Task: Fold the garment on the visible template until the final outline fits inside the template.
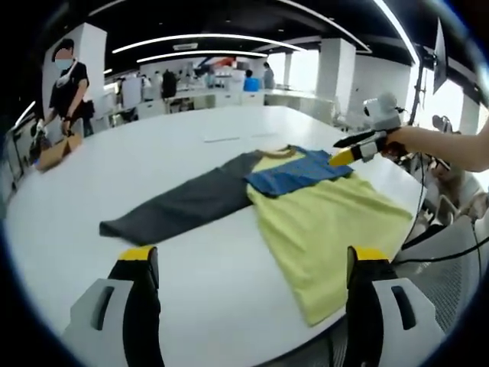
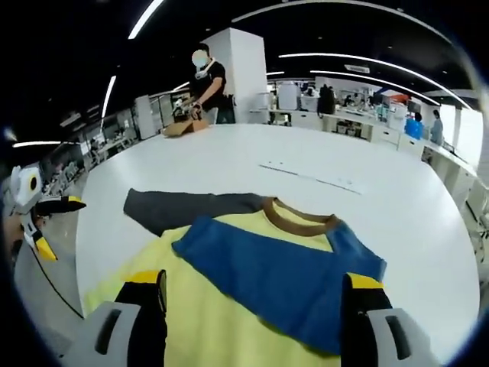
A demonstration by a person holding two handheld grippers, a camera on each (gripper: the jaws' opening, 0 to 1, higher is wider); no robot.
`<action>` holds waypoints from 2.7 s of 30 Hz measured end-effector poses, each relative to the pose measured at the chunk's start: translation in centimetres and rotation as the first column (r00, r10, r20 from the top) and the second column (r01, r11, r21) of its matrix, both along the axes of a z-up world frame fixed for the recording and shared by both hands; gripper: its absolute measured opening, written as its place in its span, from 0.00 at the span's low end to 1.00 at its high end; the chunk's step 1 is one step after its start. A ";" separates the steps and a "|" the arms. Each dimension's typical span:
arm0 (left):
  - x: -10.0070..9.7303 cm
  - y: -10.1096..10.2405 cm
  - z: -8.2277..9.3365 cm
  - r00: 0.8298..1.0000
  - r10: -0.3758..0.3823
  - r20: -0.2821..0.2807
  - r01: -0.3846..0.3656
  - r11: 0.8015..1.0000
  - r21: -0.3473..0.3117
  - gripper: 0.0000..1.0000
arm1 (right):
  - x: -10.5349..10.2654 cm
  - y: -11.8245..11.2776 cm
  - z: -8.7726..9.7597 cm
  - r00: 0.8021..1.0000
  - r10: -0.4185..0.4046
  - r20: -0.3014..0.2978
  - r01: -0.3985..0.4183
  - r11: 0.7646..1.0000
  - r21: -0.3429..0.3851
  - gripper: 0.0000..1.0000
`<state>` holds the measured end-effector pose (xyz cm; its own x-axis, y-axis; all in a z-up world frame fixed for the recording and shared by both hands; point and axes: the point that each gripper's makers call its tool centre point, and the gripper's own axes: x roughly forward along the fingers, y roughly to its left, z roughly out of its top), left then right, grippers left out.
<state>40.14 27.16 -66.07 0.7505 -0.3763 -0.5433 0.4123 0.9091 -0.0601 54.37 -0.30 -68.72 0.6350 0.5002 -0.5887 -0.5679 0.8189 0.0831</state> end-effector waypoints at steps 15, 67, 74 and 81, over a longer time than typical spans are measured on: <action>0.0 -0.6 0.1 1.000 -0.010 0.000 0.010 1.000 0.003 0.99 | -0.6 -5.9 -1.8 0.995 -0.101 -0.023 0.100 0.994 -0.034 0.83; -0.2 -0.1 0.1 1.000 0.011 -0.008 -0.011 1.000 0.015 0.98 | -0.5 -12.2 -6.7 0.981 -0.195 -0.027 0.184 0.958 -0.219 0.01; -0.2 0.0 0.0 1.000 0.013 -0.009 -0.013 1.000 0.014 0.98 | -0.8 -12.4 -6.3 0.979 -0.201 -0.023 0.190 0.955 -0.229 0.01; -0.2 0.1 0.0 1.000 0.014 -0.008 -0.014 1.000 0.017 0.98 | -0.9 -12.8 -6.1 0.977 -0.210 -0.021 0.200 0.952 -0.234 0.01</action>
